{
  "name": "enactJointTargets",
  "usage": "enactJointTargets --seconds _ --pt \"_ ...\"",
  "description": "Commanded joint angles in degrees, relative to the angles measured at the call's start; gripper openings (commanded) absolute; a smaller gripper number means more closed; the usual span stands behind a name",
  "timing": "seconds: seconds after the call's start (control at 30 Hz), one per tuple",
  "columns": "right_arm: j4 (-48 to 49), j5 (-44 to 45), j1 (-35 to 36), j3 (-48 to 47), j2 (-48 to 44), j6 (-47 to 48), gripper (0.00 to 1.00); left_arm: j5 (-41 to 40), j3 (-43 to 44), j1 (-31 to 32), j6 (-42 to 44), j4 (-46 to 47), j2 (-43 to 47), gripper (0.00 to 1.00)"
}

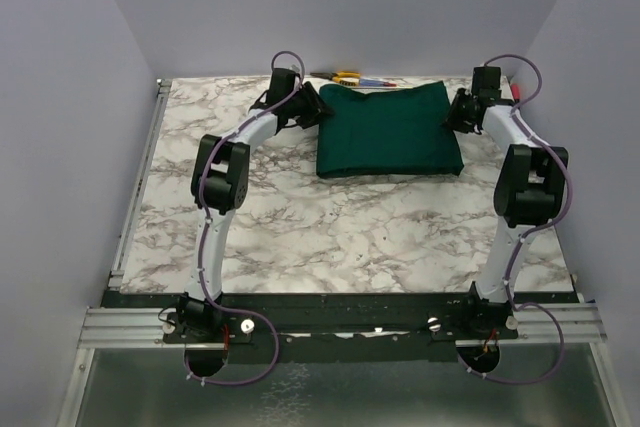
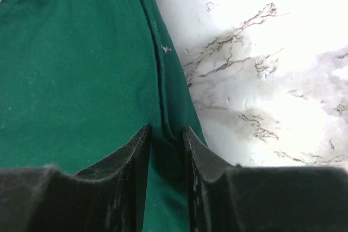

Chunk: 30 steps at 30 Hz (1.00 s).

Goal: Open and lay out the surgical kit
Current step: Adjust the surgical kit at the center of the board, then open the surgical kit at the center of the board.

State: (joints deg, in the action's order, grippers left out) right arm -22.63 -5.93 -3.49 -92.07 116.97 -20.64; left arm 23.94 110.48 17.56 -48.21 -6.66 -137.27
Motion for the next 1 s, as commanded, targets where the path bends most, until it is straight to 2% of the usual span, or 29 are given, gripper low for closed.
enactJointTargets --seconds 0.0,0.13,0.23,0.37,0.5,0.73,0.83,0.97 --pt "1.53 -3.35 1.73 -3.93 2.14 -1.16 0.34 4.3 -0.45 2.13 -3.12 4.9 0.62 0.5" --pt "-3.41 -1.29 1.73 -5.93 0.2 -0.3 0.55 -0.53 -4.17 1.51 0.56 4.84 5.35 0.59" --pt "-7.34 2.11 1.73 -5.41 -2.92 -0.75 0.65 -1.15 -4.83 0.39 2.84 4.33 7.54 0.66" --pt "-10.82 5.54 1.64 -0.08 -9.5 -2.86 0.72 -4.16 -6.92 -1.0 8.88 3.02 12.11 0.75" --pt "-12.88 12.58 0.98 8.54 -17.21 -9.08 0.76 -7.03 -6.96 -2.27 14.19 -2.02 15.12 0.74" --pt "-7.45 7.87 -1.8 24.01 -27.81 -20.78 0.74 -12.12 -11.3 -2.61 17.82 -4.94 20.1 0.72" --pt "-1.08 3.43 -1.83 30.64 -30.54 -25.87 0.68 -12.51 -12.72 -2.62 17.87 -5.1 21.3 0.71" --pt "9.02 0.34 -1.8 36.77 -32.16 -28.68 0.65 -12.26 -14.06 -2.58 17.73 -5.15 22.62 0.7"
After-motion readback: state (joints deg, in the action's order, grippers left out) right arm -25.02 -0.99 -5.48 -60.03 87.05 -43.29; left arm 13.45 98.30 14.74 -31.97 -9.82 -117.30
